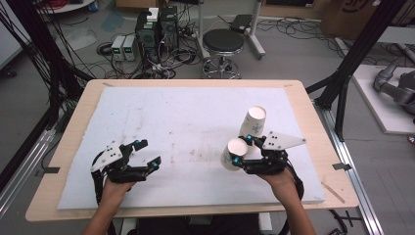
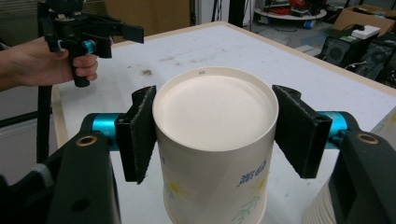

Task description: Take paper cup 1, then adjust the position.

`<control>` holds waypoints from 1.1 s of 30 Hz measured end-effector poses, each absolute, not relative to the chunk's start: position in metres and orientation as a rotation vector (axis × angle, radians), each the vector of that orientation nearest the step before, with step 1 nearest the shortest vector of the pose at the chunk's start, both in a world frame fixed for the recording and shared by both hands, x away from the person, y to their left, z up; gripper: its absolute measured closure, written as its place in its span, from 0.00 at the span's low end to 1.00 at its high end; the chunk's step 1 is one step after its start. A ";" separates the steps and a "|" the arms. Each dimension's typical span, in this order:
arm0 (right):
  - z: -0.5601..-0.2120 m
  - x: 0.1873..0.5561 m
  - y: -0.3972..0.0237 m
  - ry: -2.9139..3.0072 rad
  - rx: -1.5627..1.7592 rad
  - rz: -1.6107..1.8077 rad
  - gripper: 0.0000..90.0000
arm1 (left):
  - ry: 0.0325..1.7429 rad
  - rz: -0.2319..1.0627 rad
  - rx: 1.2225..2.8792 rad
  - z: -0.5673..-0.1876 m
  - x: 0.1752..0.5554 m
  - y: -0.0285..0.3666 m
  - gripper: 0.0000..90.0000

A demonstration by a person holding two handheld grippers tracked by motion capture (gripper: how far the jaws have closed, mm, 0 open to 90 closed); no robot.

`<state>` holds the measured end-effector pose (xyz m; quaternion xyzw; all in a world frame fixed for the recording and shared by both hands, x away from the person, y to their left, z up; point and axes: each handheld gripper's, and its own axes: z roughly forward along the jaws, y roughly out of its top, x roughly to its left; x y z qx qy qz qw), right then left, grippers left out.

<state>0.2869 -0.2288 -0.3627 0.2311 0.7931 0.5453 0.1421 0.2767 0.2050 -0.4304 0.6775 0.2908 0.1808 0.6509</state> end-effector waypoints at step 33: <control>-0.373 0.287 -0.212 2.348 0.619 1.584 0.40 | 0.522 0.276 1.625 -0.424 0.272 0.181 0.19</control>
